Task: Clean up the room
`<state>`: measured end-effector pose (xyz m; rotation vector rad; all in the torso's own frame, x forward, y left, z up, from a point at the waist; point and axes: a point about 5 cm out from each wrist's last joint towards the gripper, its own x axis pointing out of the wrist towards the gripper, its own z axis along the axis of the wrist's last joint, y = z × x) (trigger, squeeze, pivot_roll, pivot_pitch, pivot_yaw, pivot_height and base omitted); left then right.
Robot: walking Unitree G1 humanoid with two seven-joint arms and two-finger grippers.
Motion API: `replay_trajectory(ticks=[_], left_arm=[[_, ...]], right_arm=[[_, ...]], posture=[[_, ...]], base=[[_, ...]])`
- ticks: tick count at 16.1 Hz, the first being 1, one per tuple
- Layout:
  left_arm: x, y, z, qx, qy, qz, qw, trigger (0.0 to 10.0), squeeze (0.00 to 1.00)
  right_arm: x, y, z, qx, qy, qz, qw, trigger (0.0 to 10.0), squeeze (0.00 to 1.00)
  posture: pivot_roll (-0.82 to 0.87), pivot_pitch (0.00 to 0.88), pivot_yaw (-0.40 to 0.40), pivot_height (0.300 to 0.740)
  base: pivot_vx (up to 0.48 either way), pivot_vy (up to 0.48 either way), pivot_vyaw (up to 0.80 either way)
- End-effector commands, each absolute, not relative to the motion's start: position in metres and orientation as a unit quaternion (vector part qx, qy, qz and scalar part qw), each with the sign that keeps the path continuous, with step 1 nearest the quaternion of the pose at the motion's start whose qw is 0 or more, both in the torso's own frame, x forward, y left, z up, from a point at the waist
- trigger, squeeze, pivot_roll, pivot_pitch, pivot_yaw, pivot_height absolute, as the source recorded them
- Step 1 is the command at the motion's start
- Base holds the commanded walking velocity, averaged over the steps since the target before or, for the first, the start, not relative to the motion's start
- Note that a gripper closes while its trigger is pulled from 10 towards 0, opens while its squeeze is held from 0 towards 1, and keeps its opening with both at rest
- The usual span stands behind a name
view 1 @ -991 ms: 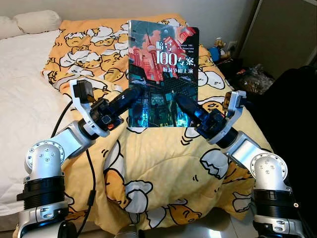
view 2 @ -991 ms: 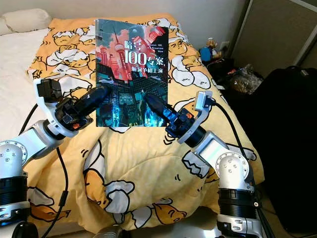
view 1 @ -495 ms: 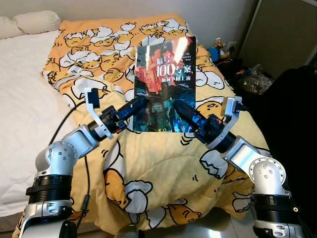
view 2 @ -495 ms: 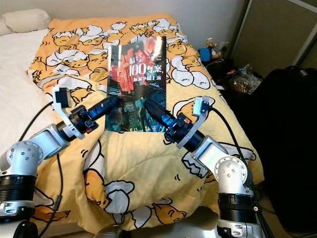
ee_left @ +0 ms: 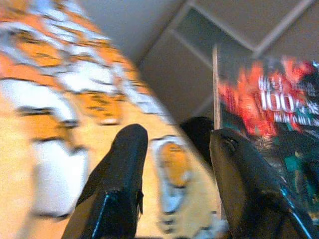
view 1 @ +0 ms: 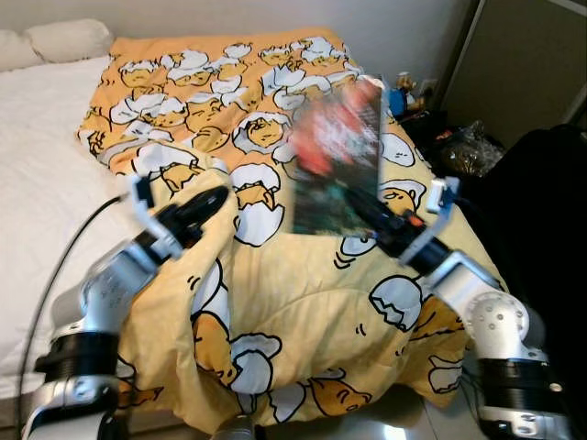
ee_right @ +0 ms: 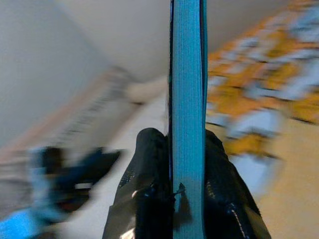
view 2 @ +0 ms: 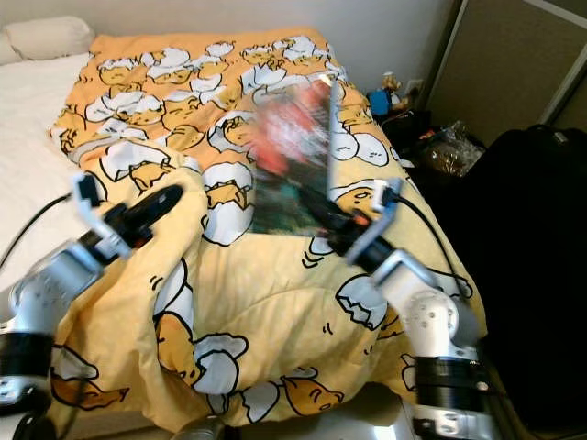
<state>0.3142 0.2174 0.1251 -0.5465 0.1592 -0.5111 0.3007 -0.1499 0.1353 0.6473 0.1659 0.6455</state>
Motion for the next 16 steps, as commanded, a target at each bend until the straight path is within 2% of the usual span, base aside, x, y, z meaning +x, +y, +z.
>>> replay_trajectory(ticks=[1, 2, 3, 4, 5, 7, 11, 13, 14, 16], left_arm=[[0.315, 0.217, 0.124, -0.22, 0.087, -0.234, 0.943, 10.0, 0.84], [0.311, 0.213, 0.111, -0.058, 0.115, -0.181, 0.975, 10.0, 0.0], [0.313, 0.211, 0.115, -0.022, 0.095, -0.137, 0.986, 10.0, 0.0], [0.314, 0.213, 0.116, 0.014, 0.076, -0.084, 0.993, 10.0, 0.0], [0.313, 0.213, 0.114, 0.025, 0.069, -0.07, 0.995, 10.0, 0.0], [0.307, 0.205, 0.105, 0.038, 0.072, -0.038, 0.996, 10.0, 0.0], [0.299, 0.198, 0.103, 0.074, 0.065, -0.033, 0.995, 10.0, 0.0], [0.296, 0.205, 0.097, 0.094, 0.067, -0.022, 0.993, 10.0, 0.0], [0.294, 0.203, 0.098, 0.098, 0.066, -0.021, 0.993, 10.0, 0.0], [0.293, 0.196, 0.101, 0.104, 0.064, -0.031, 0.992, 10.0, 0.0]], right_arm=[[0.302, -0.147, 0.137, 0.284, 0.075, 0.307, 0.905, 0.0, 0.0], [0.302, -0.147, 0.126, 0.202, 0.085, 0.268, 0.938, 0.0, 0.0], [0.305, -0.15, 0.128, 0.204, 0.074, 0.233, 0.948, 0.0, 0.0], [0.31, -0.153, 0.124, 0.168, 0.072, 0.17, 0.968, 7.3, 0.0], [0.311, -0.153, 0.12, 0.148, 0.075, 0.146, 0.975, 10.0, 0.0], [0.314, -0.157, 0.105, 0.093, 0.108, 0.083, 0.986, 10.0, 0.0], [0.314, -0.158, 0.107, -0.01, 0.044, 0.024, 0.999, 10.0, 0.0], [0.307, -0.157, 0.096, 0.05, 0.042, 0.0, 0.998, 10.0, 0.0], [0.305, -0.157, 0.089, 0.02, 0.046, -0.015, 0.999, 10.0, 0.0], [0.303, -0.155, 0.084, 0.055, 0.066, -0.006, 0.996, 10.0, 0.0]], posture=[[0.05, 0.0, 0.021, 0.74], [0.06, 0.0, 0.023, 0.74], [0.07, 0.0, 0.03, 0.74], [0.08, 0.0, 0.048, 0.74], [0.08, 0.0, 0.048, 0.74], [0.08, 0.0, 0.017, 0.74], [0.07, 0.0, -0.001, 0.74], [0.08, 0.0, -0.019, 0.74], [0.07, 0.0, 0.005, 0.74], [0.08, 0.0, -0.005, 0.74]], base=[[0.0, 0.0, 0.0], [0.0, 0.0, 0.0], [0.0, 0.0, 0.0], [0.0, 0.0, 0.0], [0.0, 0.0, 0.0], [0.0, 0.0, 0.0], [0.0, 0.352, 0.0], [0.0, 0.392, 0.0], [0.0, 0.409, 0.0], [0.0, 0.412, 0.0]])
